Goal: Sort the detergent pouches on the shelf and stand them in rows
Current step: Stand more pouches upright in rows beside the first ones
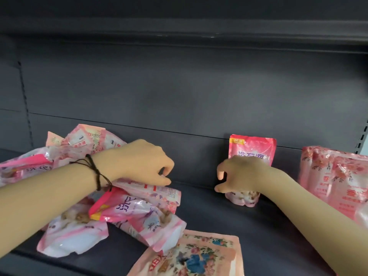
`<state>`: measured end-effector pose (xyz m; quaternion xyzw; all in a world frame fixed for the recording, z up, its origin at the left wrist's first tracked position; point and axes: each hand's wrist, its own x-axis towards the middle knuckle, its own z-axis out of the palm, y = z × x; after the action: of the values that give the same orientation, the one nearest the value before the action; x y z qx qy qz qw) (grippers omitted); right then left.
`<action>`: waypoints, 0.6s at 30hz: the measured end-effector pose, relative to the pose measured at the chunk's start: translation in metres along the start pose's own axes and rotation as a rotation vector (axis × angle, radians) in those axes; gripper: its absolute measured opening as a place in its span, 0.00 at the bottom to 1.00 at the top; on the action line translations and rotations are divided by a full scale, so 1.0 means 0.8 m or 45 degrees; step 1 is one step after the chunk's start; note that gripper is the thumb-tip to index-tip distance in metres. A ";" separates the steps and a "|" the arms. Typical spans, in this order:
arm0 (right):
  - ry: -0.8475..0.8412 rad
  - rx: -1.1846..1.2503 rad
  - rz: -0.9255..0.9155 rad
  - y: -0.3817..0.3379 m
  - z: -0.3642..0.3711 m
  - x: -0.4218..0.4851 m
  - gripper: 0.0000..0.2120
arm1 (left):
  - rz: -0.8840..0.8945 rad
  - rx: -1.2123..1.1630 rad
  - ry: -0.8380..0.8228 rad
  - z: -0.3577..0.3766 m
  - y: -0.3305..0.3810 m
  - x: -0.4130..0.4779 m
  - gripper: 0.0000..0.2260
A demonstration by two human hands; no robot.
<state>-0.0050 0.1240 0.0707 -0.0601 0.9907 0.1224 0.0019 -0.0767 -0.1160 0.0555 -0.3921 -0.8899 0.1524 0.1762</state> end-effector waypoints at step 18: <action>0.369 0.404 -0.302 -0.250 0.008 0.052 0.25 | -0.078 -0.232 0.413 0.053 -0.090 -0.165 0.06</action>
<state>-0.0222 -0.0717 0.0151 -0.1918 0.9734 -0.0458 -0.1164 -0.0583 -0.2675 0.0219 -0.3984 -0.8715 0.0005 0.2858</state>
